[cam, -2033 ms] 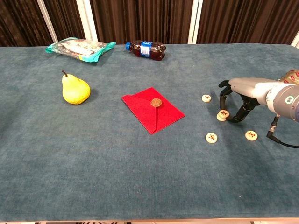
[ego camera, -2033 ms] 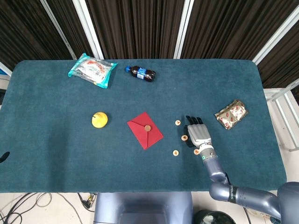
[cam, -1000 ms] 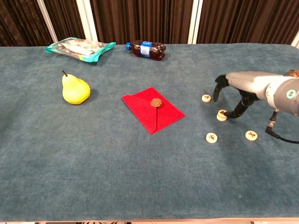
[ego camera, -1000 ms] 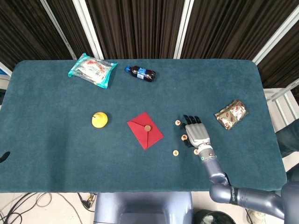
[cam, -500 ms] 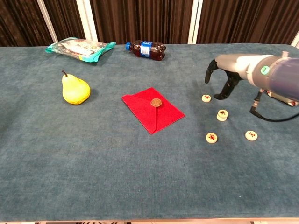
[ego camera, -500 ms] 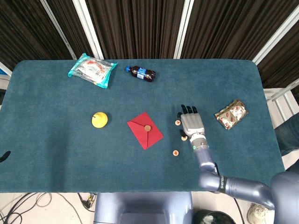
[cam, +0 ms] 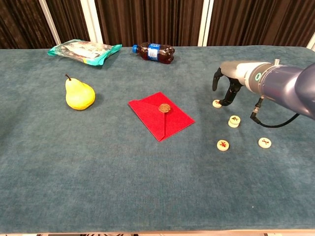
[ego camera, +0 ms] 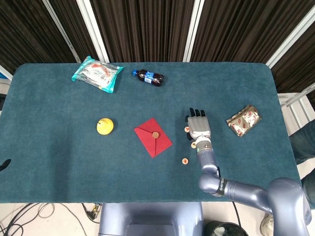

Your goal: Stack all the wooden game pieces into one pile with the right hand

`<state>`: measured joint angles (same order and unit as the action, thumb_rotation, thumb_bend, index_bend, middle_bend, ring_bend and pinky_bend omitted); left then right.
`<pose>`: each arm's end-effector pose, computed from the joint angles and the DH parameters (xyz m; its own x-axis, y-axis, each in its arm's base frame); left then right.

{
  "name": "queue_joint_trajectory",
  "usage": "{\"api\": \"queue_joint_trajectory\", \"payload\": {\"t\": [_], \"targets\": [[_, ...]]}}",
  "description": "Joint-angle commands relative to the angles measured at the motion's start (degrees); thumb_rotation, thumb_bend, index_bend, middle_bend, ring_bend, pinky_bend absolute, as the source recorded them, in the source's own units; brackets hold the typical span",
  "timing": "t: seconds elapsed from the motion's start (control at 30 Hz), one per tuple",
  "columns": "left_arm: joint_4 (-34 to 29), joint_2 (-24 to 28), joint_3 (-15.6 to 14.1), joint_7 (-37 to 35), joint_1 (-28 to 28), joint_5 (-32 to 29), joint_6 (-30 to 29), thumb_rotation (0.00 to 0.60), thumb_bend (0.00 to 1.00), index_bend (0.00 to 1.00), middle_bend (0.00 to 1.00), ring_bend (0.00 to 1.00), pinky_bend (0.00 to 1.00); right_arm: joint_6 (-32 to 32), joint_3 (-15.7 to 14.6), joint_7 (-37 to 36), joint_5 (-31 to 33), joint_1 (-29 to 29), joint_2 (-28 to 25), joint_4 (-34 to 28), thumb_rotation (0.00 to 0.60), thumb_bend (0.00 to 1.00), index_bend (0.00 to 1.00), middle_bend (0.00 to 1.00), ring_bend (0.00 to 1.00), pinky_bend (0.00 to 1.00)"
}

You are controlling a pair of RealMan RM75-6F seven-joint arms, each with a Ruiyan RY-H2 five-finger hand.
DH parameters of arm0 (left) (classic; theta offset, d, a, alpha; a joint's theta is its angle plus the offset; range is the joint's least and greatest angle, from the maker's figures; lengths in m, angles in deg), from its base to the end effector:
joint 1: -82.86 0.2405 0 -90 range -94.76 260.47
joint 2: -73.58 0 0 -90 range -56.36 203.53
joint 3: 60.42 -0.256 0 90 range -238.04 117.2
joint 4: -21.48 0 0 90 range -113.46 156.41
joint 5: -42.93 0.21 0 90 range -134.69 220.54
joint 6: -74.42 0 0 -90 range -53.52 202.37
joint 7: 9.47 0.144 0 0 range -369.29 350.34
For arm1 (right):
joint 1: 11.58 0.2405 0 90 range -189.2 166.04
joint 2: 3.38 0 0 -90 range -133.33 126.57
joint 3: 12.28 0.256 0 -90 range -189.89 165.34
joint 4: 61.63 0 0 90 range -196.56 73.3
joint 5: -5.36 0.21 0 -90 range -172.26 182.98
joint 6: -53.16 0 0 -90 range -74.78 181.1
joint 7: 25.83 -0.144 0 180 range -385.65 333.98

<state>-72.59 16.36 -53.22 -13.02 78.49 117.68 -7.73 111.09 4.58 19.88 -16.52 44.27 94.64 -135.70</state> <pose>-0.3345 0.1916 0.2117 0.3930 -0.0385 0.9187 0.9065 0.1838 -0.3800 -0.1346 -0.4022 -0.0399 0.4803 -0.3549 0.8021 -0.8613 -0.0183 0.5077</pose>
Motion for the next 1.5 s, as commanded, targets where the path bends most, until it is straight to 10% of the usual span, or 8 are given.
{"api": "queue_joint_trajectory", "payload": {"t": [0.03, 1.5], "targets": [[0.0, 0.0, 0.0, -0.1, 0.0, -0.1, 0.1, 0.6, 0.15, 0.08, 0.0, 0.0, 0.0, -0.3, -0.1, -0.3, 0.1, 0.0, 0.6, 1.1, 0.6, 0.42, 0.38, 0.0, 0.0, 0.01], [-0.2, 0.3, 0.2, -0.4, 0.2, -0.6, 0.0, 0.6, 0.15, 0.08, 0.0, 0.0, 0.0, -4.4, 1.2, -3.2, -1.4, -0.5, 5.8, 10.8, 0.6, 0.42, 0.47, 0.0, 0.0, 0.01]]}}
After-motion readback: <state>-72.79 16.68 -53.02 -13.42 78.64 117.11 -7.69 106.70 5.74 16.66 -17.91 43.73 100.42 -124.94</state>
